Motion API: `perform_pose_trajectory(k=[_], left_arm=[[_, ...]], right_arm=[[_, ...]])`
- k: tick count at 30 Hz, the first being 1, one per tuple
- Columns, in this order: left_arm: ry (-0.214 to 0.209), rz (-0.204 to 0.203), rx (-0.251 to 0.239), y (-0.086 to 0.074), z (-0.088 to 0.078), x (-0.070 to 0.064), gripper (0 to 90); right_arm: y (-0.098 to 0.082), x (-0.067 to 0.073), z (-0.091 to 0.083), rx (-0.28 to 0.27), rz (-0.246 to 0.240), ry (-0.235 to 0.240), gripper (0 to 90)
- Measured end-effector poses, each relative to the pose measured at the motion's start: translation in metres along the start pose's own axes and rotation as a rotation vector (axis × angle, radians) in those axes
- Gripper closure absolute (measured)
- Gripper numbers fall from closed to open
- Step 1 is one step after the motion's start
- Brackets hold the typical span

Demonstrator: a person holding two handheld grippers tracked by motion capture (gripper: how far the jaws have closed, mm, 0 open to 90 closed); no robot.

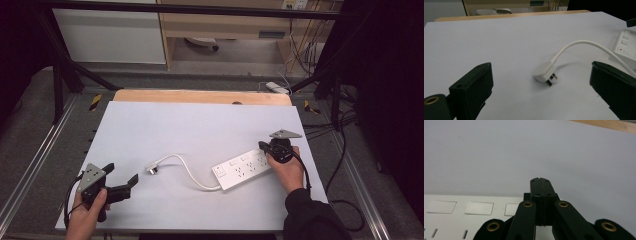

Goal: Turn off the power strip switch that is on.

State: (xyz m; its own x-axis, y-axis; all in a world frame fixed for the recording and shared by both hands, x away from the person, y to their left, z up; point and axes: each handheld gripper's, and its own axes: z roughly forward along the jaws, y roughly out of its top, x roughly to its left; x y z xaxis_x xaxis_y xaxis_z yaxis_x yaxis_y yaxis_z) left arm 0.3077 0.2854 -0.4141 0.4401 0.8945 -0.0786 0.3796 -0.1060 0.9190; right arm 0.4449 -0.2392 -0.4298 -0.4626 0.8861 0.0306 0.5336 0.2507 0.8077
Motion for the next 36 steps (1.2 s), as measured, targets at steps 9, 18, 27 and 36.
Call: perform_pose_trajectory(k=[9, 18, 27, 36], left_arm=[[0.000, 0.001, 0.000, 0.0000, -0.0001, -0.0001, 5.1], [-0.001, 0.000, 0.000, 0.0000, 0.0000, 0.0000, 5.1], [-0.001, 0.001, 0.000, 0.0000, 0.0000, 0.0000, 5.1], [-0.003, 0.001, 0.001, -0.0001, 0.0002, -0.0003, 5.1]], right_arm=[[-0.0053, 0.0006, 0.0012, 0.006, 0.002, 0.005, 90.0], [-0.0065, 0.0018, 0.0008, 0.005, 0.003, 0.011, 90.0], [-0.0071, 0.0030, 0.0012, 0.009, 0.002, 0.015, 90.0], [-0.0086, 0.0038, 0.0015, 0.007, 0.003, 0.021, 90.0]])
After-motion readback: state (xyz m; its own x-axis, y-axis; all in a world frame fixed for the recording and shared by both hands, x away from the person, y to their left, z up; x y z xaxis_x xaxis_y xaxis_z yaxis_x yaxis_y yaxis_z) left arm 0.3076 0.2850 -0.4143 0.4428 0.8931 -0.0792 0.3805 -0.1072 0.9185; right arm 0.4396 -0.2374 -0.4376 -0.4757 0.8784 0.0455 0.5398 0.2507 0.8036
